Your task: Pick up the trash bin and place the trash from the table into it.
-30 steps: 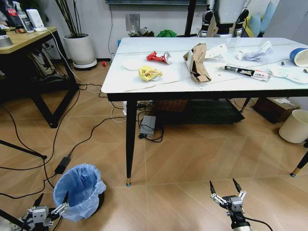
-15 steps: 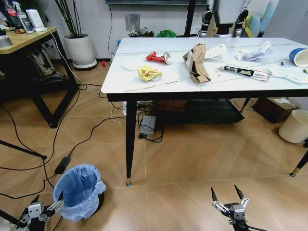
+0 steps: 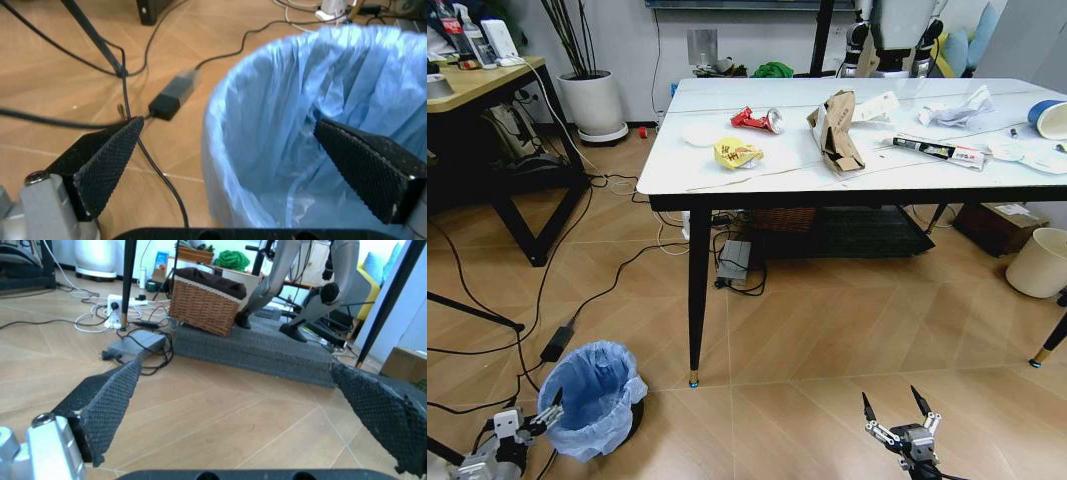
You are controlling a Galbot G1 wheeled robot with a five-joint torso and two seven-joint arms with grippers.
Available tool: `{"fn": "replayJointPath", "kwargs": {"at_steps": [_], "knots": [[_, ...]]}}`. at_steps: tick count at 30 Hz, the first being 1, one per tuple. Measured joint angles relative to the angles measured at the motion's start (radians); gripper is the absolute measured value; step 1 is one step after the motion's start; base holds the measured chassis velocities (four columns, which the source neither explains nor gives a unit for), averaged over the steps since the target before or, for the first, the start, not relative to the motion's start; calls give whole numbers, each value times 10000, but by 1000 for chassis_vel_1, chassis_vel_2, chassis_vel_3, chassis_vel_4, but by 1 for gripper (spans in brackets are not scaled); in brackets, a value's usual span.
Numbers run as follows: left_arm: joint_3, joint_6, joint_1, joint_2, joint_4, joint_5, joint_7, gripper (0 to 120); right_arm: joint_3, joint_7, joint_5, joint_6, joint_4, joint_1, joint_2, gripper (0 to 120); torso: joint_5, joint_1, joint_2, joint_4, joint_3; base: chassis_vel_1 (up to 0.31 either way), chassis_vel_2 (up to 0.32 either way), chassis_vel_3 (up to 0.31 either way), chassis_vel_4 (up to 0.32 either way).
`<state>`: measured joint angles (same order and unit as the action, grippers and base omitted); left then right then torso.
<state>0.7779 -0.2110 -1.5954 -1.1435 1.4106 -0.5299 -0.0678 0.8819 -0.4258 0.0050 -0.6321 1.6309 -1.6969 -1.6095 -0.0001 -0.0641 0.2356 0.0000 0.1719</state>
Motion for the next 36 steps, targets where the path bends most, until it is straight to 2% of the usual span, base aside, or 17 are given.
{"fn": "replayJointPath", "kwargs": {"at_steps": [10, 26, 30, 36], "knots": [[-81, -19, 416, -271, -536, 91, -20, 97, 1, 0, 31, 31, 19, -21, 8, 100, 5, -1, 6, 0, 2, 0, 0, 0, 0], [-107, -73, 610, -401, -673, 113, -33, 97, -35, 4, 40, 149, 97, 57, 13, 100, 1, -2, 8, 0, 4, 0, 0, 0, 0], [-108, -66, 671, -404, -713, 111, -34, 86, -36, 7, 41, 185, 149, 62, 13, 100, 1, -2, 8, 0, 5, 0, 0, 0, 0], [-104, -53, 741, -436, -809, 87, -43, 62, -35, 11, 54, 220, 249, 42, 13, 100, 5, -2, 9, 0, 5, 0, 0, 0, 0]]}}
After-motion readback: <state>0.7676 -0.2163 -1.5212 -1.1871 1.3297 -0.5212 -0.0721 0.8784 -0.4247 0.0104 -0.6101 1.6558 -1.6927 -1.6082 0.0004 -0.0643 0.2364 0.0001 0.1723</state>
